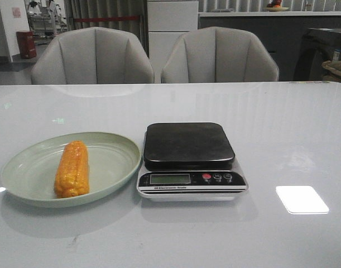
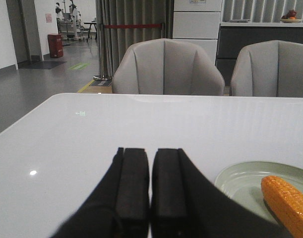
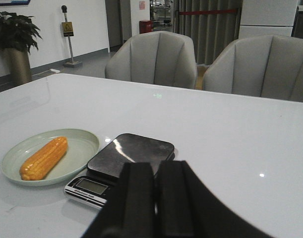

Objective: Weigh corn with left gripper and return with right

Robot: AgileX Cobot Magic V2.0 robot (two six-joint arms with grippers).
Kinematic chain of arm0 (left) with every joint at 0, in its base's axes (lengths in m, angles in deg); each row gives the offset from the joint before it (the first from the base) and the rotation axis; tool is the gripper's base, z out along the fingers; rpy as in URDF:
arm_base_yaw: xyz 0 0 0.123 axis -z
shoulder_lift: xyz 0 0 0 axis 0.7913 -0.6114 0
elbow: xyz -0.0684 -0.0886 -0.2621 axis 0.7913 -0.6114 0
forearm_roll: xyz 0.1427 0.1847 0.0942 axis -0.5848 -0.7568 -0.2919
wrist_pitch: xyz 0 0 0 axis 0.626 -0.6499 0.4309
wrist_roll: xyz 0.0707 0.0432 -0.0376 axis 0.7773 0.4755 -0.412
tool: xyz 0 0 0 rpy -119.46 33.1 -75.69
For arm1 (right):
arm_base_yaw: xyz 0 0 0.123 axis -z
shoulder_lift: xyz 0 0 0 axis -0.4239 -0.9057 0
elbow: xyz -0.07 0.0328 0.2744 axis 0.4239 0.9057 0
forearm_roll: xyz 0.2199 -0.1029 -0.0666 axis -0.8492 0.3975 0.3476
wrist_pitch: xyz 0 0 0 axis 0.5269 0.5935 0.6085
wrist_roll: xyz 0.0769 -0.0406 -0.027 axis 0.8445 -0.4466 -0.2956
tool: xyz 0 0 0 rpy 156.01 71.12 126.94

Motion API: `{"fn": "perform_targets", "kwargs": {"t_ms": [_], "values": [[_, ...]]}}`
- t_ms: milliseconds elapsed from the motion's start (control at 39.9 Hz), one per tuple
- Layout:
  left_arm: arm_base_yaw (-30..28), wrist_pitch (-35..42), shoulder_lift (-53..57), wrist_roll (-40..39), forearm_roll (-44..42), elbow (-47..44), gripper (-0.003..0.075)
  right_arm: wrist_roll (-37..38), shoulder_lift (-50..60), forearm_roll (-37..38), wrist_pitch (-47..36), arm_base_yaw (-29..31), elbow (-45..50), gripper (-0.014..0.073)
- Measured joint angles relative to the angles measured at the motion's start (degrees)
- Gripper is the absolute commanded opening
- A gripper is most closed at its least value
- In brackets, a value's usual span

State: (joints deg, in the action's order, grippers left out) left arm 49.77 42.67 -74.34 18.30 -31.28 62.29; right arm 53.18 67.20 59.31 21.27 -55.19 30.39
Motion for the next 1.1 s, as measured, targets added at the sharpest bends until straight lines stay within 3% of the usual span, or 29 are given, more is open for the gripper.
{"fn": "perform_targets", "kwargs": {"t_ms": [125, 251, 376, 602, 1104], "values": [[0.0, 0.1, 0.0, 0.0, 0.0, 0.0, 0.0122, -6.9, 0.0, -5.4, -0.1, 5.4, 0.0, 0.0156], [0.0, 0.1, 0.0, 0.0, 0.0, 0.0, 0.0122, -19.0, 0.0, -14.8, -0.5, 12.4, 0.2, 0.0156], [0.0, 0.1, 0.0, 0.0, 0.0, 0.0, 0.0122, -23.5, 0.0, -18.4, -2.7, 19.1, 1.8, 0.0156], [0.0, 0.1, 0.0, 0.0, 0.0, 0.0, 0.0122, -24.3, 0.0, -19.3, -10.1, 26.3, 6.9, 0.0156], [0.0, 0.1, 0.0, 0.0, 0.0, 0.0, 0.0122, -17.8, 0.0, -16.0, -19.4, 26.9, 12.4, 0.0156]]}}
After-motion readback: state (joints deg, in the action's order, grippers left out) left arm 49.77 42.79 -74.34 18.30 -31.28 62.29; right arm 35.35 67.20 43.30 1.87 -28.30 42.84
